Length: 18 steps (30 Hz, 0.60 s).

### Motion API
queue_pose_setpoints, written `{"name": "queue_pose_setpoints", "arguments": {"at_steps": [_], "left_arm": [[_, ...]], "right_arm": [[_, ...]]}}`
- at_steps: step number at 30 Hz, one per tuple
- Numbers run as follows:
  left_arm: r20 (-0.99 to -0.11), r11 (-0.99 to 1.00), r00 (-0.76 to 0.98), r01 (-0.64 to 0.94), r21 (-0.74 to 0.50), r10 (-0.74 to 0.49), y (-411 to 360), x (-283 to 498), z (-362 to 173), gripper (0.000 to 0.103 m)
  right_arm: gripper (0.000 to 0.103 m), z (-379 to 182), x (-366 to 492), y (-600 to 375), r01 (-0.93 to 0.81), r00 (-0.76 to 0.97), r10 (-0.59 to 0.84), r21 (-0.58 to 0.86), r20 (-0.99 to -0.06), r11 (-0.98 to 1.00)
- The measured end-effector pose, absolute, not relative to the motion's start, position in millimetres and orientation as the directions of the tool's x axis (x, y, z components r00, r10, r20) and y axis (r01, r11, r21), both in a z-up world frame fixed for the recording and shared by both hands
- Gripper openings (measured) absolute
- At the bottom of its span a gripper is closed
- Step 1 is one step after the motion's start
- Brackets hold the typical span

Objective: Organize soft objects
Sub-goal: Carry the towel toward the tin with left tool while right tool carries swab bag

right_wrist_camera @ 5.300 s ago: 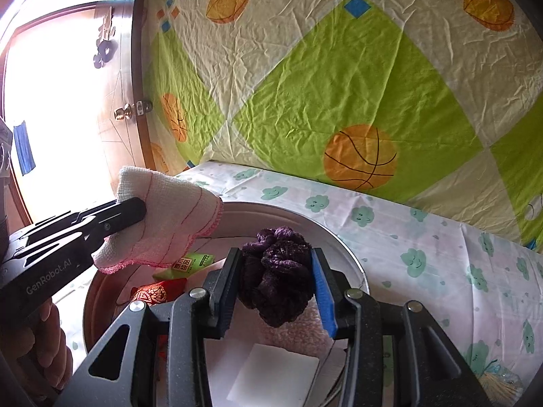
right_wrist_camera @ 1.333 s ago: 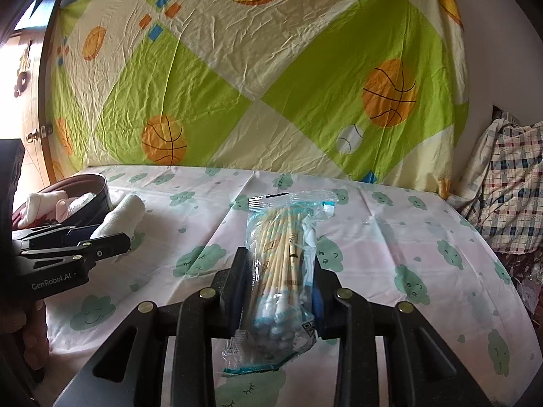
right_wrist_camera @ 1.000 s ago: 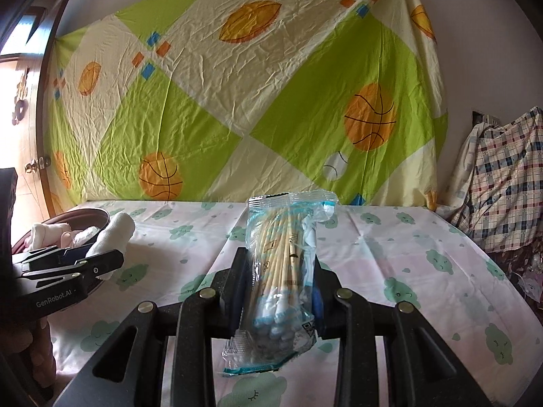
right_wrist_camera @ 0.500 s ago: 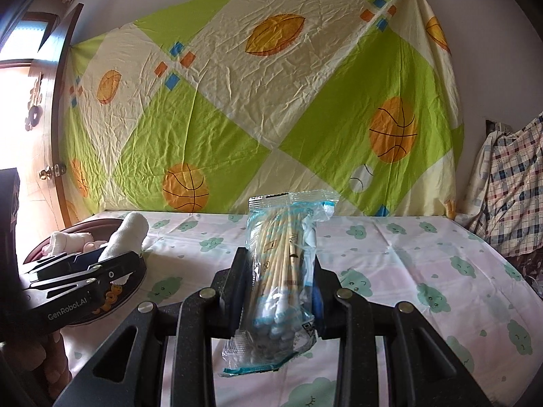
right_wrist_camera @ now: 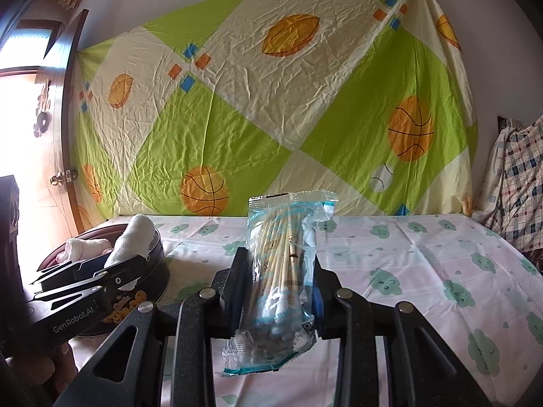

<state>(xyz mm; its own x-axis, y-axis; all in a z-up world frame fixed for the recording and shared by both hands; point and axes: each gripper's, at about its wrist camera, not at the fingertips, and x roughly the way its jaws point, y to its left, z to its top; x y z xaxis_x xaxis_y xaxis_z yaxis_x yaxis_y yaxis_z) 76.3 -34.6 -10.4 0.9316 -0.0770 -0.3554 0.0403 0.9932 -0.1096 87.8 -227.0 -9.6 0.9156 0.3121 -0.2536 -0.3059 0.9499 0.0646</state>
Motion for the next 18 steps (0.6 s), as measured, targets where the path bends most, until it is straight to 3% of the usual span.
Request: {"name": "queue_pose_setpoints", "arguments": {"at_steps": [18], "left_arm": [[-0.333, 0.993, 0.942, 0.001, -0.119, -0.041, -11, 63, -10, 0.037]], "right_arm": [[0.034, -12, 86, -193, -0.357, 0.895, 0.361, 0.066, -0.261, 0.932]]}}
